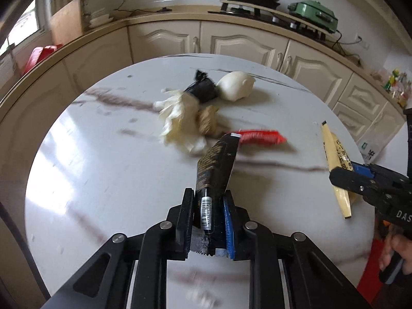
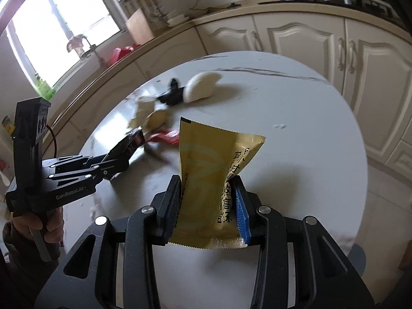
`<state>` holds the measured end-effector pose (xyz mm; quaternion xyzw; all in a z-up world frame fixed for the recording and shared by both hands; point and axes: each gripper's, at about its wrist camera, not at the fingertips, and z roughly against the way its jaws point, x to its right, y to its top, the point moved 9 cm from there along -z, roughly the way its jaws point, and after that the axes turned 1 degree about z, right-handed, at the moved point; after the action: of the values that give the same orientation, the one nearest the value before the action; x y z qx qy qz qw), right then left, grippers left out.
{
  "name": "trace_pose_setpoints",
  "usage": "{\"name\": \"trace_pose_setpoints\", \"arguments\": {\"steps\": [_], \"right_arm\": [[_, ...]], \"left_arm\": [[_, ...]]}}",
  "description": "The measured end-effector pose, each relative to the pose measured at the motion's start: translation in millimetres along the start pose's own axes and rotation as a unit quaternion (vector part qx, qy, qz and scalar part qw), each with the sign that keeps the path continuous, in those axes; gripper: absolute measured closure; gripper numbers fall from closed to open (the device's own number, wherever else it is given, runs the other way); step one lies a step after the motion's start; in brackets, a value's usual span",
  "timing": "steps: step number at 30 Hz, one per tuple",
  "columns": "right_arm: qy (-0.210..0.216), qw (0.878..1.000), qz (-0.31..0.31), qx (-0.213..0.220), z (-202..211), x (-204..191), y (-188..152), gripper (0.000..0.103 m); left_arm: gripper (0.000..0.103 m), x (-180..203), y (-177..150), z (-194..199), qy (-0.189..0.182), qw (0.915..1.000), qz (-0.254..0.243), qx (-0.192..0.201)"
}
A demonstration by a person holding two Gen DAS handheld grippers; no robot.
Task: Collect trash
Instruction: 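Lift both wrappers off the table toward the bin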
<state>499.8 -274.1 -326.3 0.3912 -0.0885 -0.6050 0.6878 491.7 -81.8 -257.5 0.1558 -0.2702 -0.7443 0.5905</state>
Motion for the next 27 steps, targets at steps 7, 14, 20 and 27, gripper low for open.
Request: {"name": "trace_pose_setpoints", "arguments": {"steps": [7, 14, 20, 27], "right_arm": [[0.029, 1.0, 0.003, 0.002, 9, -40, -15, 0.066], [0.047, 0.999, 0.002, 0.02, 31, -61, -17, 0.066], [0.049, 0.999, 0.001, 0.02, 41, -62, -25, 0.066], [0.052, 0.998, -0.011, 0.019, 41, -52, -36, 0.066]], "left_arm": [[0.092, -8, -27, 49, -0.008, 0.9995, 0.004, 0.031], [0.103, -3, -33, 80, -0.025, 0.9985, 0.006, 0.049], [0.103, -2, -46, 82, -0.015, 0.9993, 0.02, 0.028], [0.054, 4, -51, 72, 0.002, 0.9985, 0.055, 0.001]]}}
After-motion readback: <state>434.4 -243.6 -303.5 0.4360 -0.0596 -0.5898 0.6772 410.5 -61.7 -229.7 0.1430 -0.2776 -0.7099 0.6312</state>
